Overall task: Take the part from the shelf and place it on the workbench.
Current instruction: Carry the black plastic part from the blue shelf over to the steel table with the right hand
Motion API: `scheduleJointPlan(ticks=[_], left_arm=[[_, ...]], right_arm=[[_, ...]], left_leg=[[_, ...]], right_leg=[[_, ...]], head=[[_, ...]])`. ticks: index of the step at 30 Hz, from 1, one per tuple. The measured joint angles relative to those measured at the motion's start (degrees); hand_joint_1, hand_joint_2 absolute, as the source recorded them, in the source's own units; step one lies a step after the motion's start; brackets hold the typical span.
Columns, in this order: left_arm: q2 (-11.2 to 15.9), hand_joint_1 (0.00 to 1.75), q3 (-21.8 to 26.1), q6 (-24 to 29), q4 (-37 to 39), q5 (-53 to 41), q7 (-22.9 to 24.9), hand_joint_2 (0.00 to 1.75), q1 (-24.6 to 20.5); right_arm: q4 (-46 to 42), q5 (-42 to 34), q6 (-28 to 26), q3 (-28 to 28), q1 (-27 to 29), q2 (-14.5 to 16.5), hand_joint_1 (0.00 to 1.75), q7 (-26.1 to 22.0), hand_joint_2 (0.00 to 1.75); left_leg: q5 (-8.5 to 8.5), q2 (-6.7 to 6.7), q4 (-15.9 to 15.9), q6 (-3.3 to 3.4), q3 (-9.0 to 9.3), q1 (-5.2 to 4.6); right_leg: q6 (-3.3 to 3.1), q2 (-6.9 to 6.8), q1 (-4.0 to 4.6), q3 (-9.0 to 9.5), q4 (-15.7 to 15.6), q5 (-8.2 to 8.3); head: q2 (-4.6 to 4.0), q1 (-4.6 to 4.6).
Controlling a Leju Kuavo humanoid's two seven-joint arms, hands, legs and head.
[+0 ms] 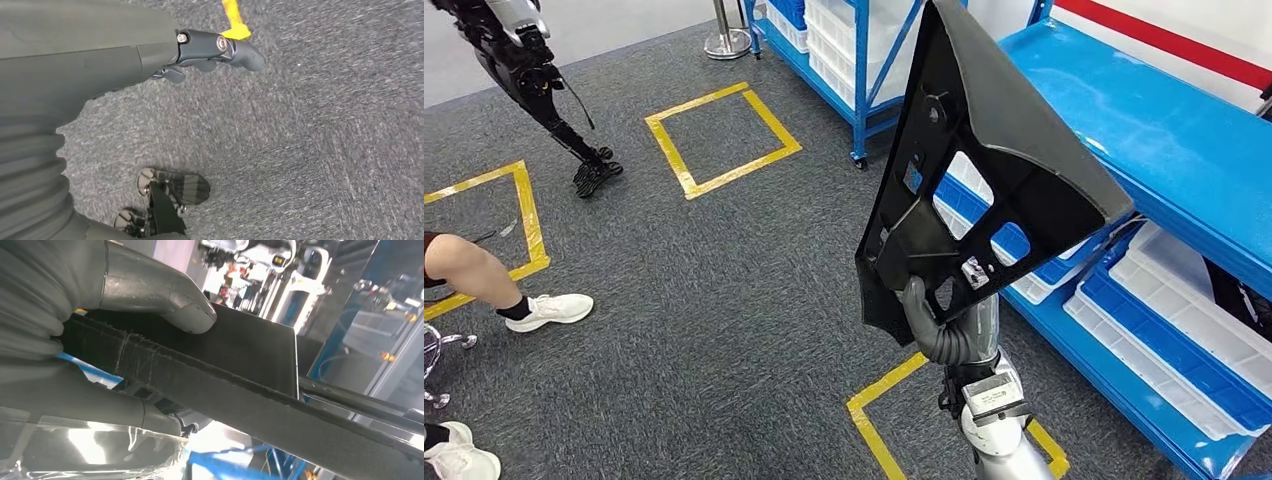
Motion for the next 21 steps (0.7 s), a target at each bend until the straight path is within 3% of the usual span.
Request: scheduleJointPlan(ticks=[2,4,5,7,9,10,12,13,14,16,18,20,21], left_arm=[[0.1,0.0,0.0,0.0,0.0,0.1,0.0,1.75,0.0],[0.1,0.0,0.1,0.0,0.0,0.1,-0.1,1.75,0.1],[0.1,0.0,0.1,-0.1,0.0,0.1,-0.1,1.75,0.0],[0.0,0.0,0.1,-0.1,0.0,0.1,-0.1,1.75,-0.1],[0.0,0.0,0.1,-0.1,0.0,0.1,-0.1,1.75,-0.2],[0.0,0.0,0.1,-0.1,0.0,0.1,-0.1,1.75,-0.1],[0.0,0.0,0.1,0.0,0.0,0.1,0.0,1.75,0.0],[0.0,0.0,0.1,0.0,0.0,0.0,0.1,1.75,0.0],[0.1,0.0,0.1,0.0,0.0,0.0,0.1,1.75,0.1],[0.2,0.0,0.1,0.0,0.0,-0.1,0.2,1.75,0.3],[0.2,0.0,0.1,0.1,0.0,-0.1,0.2,1.75,0.6],[0.3,0.0,0.1,0.1,0.0,-0.1,0.2,1.75,0.7],[0.3,0.0,0.1,0.1,0.0,-0.1,0.2,1.75,0.6]], right_arm=[[0.0,0.0,0.1,0.0,0.0,0.1,1.75,-0.1,1.75],[-0.1,-0.1,0.1,-0.1,-0.1,0.2,1.75,-0.1,1.75],[-0.1,-0.1,0.1,-0.2,-0.1,0.2,1.75,-0.2,1.75],[-0.1,-0.2,0.2,-0.4,0.1,0.1,1.75,-0.2,1.75],[0.0,-0.5,0.4,-0.6,0.3,-0.1,1.75,-0.3,1.75],[0.0,-0.6,0.6,-0.7,0.3,-0.2,1.75,-0.4,1.75],[0.0,-0.9,0.7,-0.8,0.2,-0.3,1.75,-0.5,1.75],[0.0,-0.9,0.8,-0.9,0.2,-0.3,1.75,-0.6,1.75],[-0.1,-0.9,0.8,-0.9,0.2,-0.3,1.75,-0.6,1.75],[-0.2,-0.9,0.8,-1.0,0.3,-0.3,1.75,-0.7,1.75],[-0.3,-0.9,0.8,-1.0,0.2,-0.3,1.75,-0.7,1.75],[-0.3,-1.0,0.8,-1.1,0.3,-0.2,1.75,-0.7,1.75],[-0.4,-1.0,0.8,-1.2,0.3,-0.2,1.75,-0.7,1.75]], left_leg=[[0.03,-1.11,-0.5,0.59,0.23,-0.3],[0.68,-2.43,-2.1,1.25,1.42,-0.1],[1.05,-3.16,-2.9,1.55,2.06,0.05],[1.29,-4.63,-3.4,1.88,2.36,0.15],[1.21,-6.36,-3.4,1.86,2.29,0.1],[1.13,-7.22,-3.3,1.78,2.28,0.09],[0.8,-8.84,-2.7,1.32,2.21,0.15],[0.52,-9.56,-2.3,0.96,2.03,0.06],[0.25,-10.11,-1.9,0.61,1.79,0.01],[-0.02,-10.87,-1.4,0.07,1.33,-0.01],[-0.2,-10.46,-1.0,-0.34,1.02,0.25],[-2.02,-7.58,2.0,-0.94,-0.28,0.36],[-3.72,-5.83,5.2,-1.24,-1.79,0.44]], right_leg=[[0.54,-0.99,0.17,0.36,-0.5,-0.2],[0.77,0.14,0.3,0.29,0.6,-1.08],[0.65,1.47,0.34,-0.59,2.7,-2.11],[0.14,4.0,0.09,-4.37,9.9,-4.8],[0.43,4.58,-0.1,-7.76,14.7,-5.71],[0.97,4.68,-0.22,-8.06,14.0,-4.77],[2.26,5.67,-0.57,-5.57,6.8,-0.87],[2.48,6.41,-0.68,-4.13,3.3,0.75],[2.28,7.03,-0.71,-3.06,0.9,1.78],[1.2,7.15,-0.44,-2.62,0.1,2.17],[0.33,6.44,-0.57,-2.45,0.0,2.34],[-0.45,5.54,-0.67,-2.06,-0.1,2.3],[-0.81,5.02,-0.47,-1.9,-0.1,2.17]], head=[[0.0,-0.03],[0.0,0.16],[0.0,0.31],[0.0,0.48],[0.0,0.54],[0.0,0.54],[0.0,0.55],[0.0,0.57],[0.0,0.55],[0.0,0.5],[0.0,0.48],[0.0,0.37],[0.0,0.32]])
